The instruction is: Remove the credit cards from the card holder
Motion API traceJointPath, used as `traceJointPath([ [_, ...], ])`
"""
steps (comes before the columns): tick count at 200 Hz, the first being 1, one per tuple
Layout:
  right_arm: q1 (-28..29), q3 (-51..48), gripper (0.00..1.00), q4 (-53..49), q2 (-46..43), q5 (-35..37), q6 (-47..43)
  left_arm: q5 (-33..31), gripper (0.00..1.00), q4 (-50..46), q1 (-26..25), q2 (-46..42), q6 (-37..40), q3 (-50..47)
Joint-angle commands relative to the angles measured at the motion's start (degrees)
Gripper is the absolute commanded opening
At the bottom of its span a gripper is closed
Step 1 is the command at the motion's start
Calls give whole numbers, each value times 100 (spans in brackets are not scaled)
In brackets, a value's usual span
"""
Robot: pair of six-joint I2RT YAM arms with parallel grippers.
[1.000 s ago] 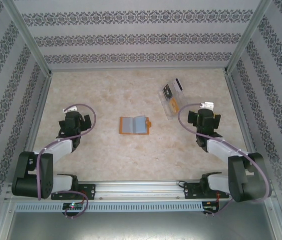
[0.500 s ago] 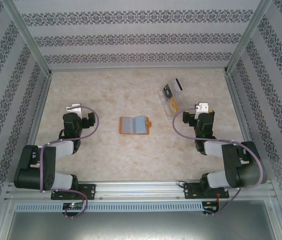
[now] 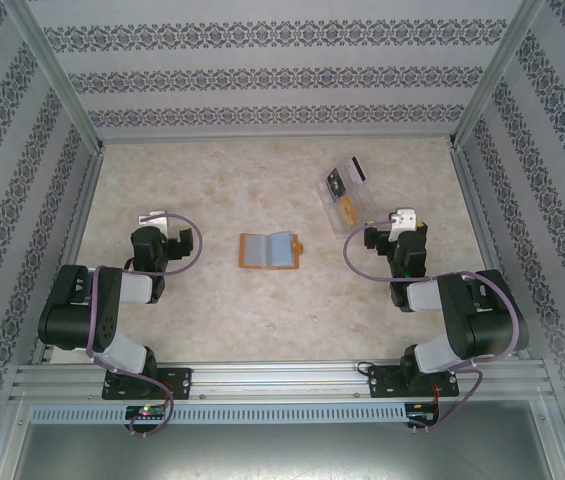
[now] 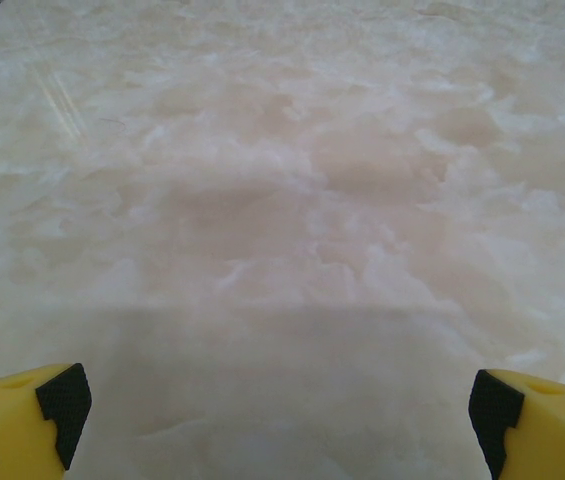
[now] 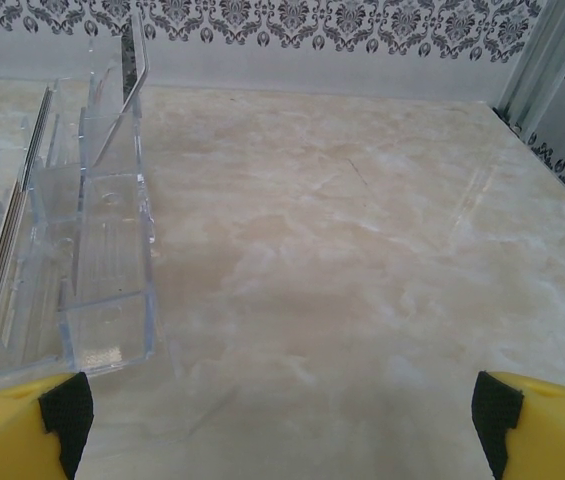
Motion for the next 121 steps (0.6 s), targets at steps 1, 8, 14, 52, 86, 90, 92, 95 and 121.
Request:
traceJointPath([
  [1,-40,223,98,-66,70,268,53,52,99,386,71,54,114,116],
  [8,-53,284,98,-287,95,457,157,25,99,377,64,50,122,118],
  [14,-127,440,98,-323,101,355,226,-48,100,359,47,52,127,127],
  [52,-207,469,98,-393,85,294,297,-137,99,360,-19,61,166,135],
  [86,-207,469,98,-394,90,300,298,61,99,274,-17,66,241,175],
  [90,-207,469,98,-393,90,296,301,67,99,267,-18,71,241,180],
  [92,-207,469,98,-393,90,297,301,76,99,264,-19,67,244,184],
  [95,-212,469,98,-393,90,298,296,86,99,254,-14,67,245,188],
  [121,-207,474,98,-402,86,291,298,88,99,251,-6,74,245,195],
])
